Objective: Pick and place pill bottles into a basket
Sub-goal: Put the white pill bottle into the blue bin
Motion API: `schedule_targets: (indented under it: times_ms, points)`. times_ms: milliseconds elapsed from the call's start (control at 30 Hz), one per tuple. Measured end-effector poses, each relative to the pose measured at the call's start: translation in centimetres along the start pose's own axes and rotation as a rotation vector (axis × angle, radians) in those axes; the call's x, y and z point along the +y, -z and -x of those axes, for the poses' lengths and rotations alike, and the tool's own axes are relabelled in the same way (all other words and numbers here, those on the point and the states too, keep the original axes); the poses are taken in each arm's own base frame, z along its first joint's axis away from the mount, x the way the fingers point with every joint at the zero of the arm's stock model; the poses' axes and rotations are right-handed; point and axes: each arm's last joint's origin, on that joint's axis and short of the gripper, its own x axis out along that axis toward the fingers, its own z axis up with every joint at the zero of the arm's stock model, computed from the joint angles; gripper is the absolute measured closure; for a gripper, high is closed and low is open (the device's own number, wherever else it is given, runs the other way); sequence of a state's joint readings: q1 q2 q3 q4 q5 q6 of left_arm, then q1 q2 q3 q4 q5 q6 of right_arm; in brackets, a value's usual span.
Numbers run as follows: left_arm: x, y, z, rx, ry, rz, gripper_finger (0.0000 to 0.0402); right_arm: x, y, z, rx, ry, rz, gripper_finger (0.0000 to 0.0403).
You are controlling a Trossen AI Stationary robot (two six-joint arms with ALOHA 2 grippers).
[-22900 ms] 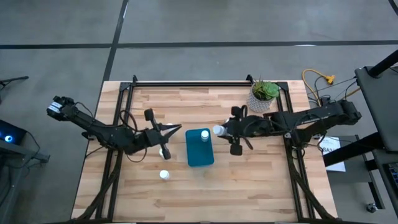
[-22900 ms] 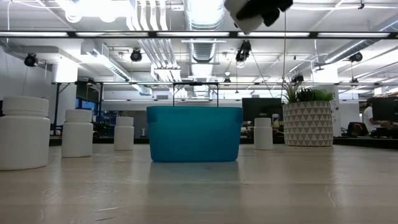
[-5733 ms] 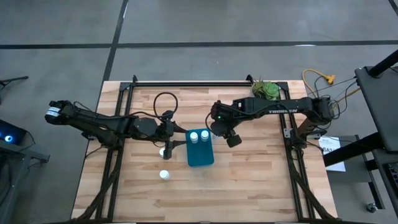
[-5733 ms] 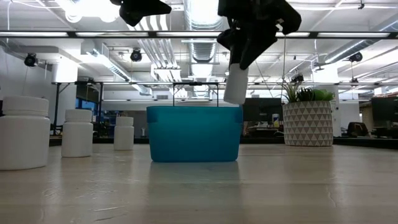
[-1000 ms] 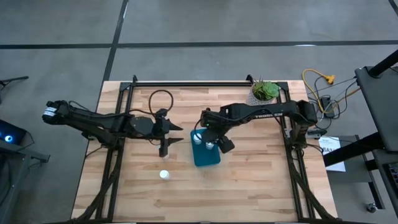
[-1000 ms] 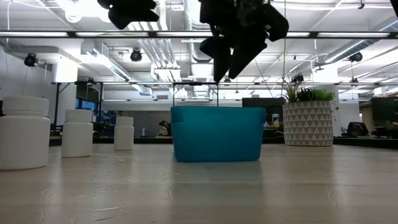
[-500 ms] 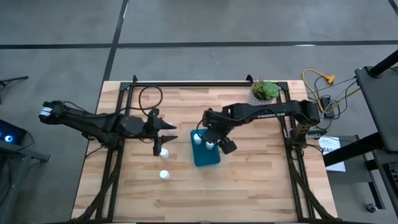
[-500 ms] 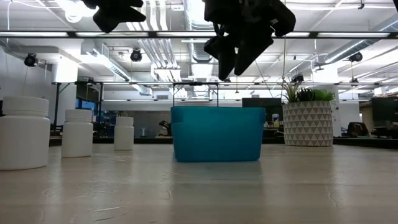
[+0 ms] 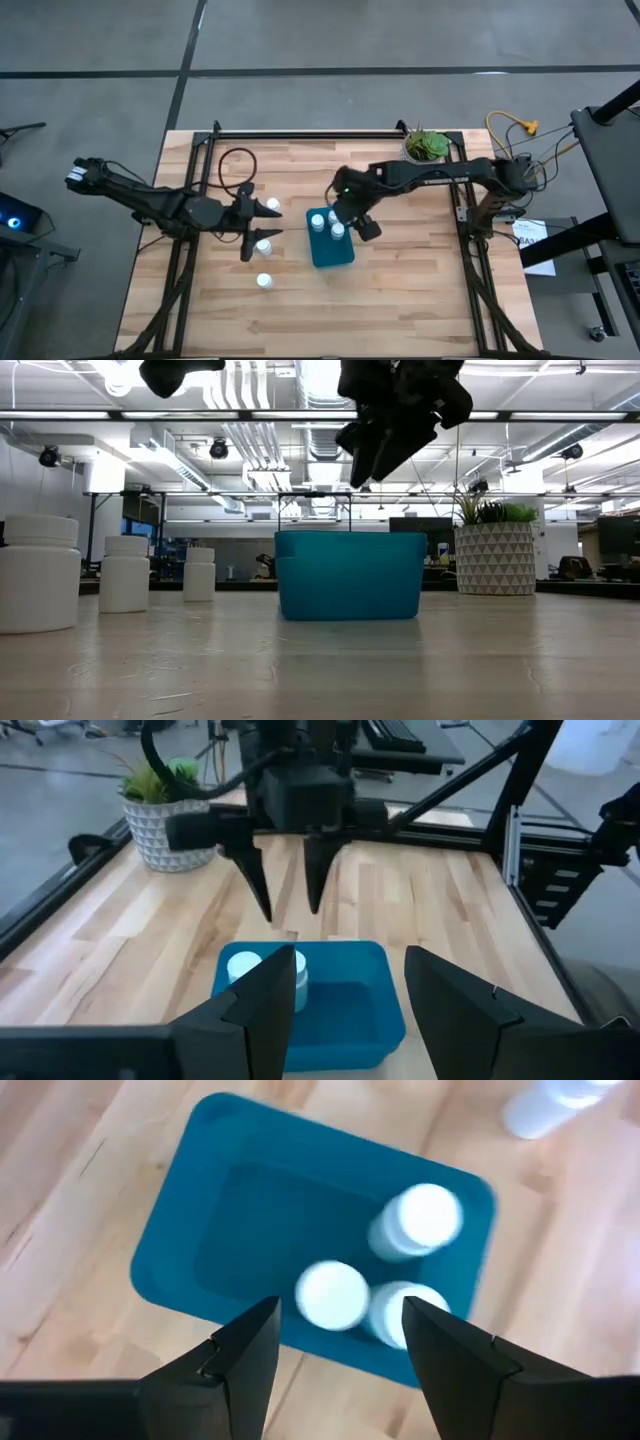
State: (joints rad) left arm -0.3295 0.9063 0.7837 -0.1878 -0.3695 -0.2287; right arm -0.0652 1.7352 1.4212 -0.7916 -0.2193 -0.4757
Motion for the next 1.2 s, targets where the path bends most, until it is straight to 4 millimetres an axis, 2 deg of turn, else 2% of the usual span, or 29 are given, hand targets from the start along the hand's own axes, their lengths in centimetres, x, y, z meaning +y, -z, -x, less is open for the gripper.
schedule_targets:
  times_ms: [133,233,433,567,767,967,1200]
  points:
    - [-0.5,-0.1,0.3,-0.03,-0.041,-0.002,0.0229,0.3,1.0,1.8,-0.125,0.072,-0.004,0.02]
    - [-0.8,-0.1,0.3,-0.047,-0.066,-0.004,0.0229,1.1,1.9,3.2,-0.282,0.151,0.019,0.02]
    - [-1.1,0.3,-0.7,-0.019,-0.101,-0.024,0.0229,2.7,4.1,5.1,-0.534,0.276,0.037,0.02]
    - [-1.5,0.4,-1.5,0.024,-0.082,-0.105,0.0229,3.1,4.9,5.9,-0.548,0.347,0.048,0.02]
    - [-2.4,-0.5,-2.1,0.063,0.029,-0.095,0.0229,2.9,5.4,6.0,-0.511,0.398,0.011,0.0199]
    - [-2.5,0.0,-1.9,0.32,0.047,-0.154,0.0226,2.8,5.4,6.0,-0.51,0.399,0.026,0.0199]
    - [-3.5,-0.8,-2.3,0.407,0.172,-0.131,0.0203,2.8,5.5,5.9,-0.502,0.399,0.035,0.0199]
